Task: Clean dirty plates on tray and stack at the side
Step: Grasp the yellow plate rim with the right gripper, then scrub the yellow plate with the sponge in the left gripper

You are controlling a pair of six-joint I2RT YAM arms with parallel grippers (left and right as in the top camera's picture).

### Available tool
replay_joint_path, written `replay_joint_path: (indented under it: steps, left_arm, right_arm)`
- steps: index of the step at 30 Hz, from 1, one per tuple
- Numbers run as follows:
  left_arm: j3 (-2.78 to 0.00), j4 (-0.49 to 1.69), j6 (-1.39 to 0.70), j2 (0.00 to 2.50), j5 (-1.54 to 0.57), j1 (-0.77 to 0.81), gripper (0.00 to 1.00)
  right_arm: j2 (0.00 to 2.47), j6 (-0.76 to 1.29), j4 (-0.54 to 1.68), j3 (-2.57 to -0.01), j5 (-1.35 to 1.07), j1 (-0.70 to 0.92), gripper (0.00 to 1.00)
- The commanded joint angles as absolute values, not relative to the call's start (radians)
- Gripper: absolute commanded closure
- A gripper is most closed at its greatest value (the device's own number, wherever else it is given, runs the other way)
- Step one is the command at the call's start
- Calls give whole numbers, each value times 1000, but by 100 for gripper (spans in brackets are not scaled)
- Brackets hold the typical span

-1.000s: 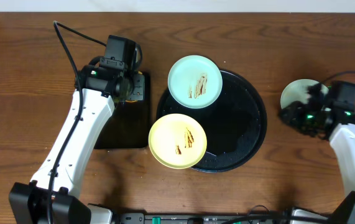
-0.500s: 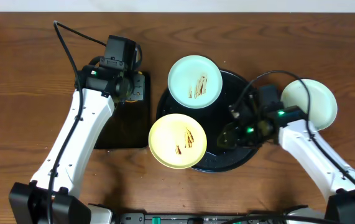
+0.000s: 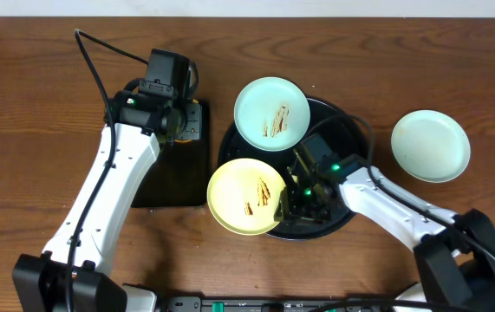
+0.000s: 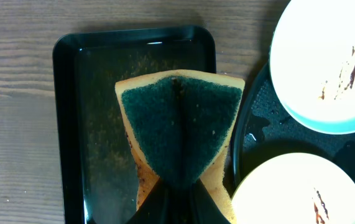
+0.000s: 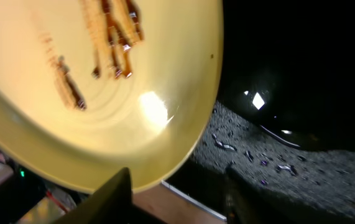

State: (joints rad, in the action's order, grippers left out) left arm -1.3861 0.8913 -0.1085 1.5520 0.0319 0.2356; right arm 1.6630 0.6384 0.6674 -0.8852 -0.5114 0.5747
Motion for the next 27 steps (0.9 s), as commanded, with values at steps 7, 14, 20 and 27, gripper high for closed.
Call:
replay_joint_path:
  steps: [7,14,20,27]
  left_arm:
    - [-1391,897,-118,1542,34,230,91]
    - [-1391,897,-118,1542,34,230,91]
    - [-1391,897,-118,1542,34,230,91]
    - [-1391,897,-118,1542,-16,230,91]
  right_arm:
    - [1707,744,643,-875,-431,585,81]
    - [1707,708,647,-875,-366,534,99]
    - [1705,636,681,-875,-339,445,99]
    - [1705,492,719,-875,-249,321,99]
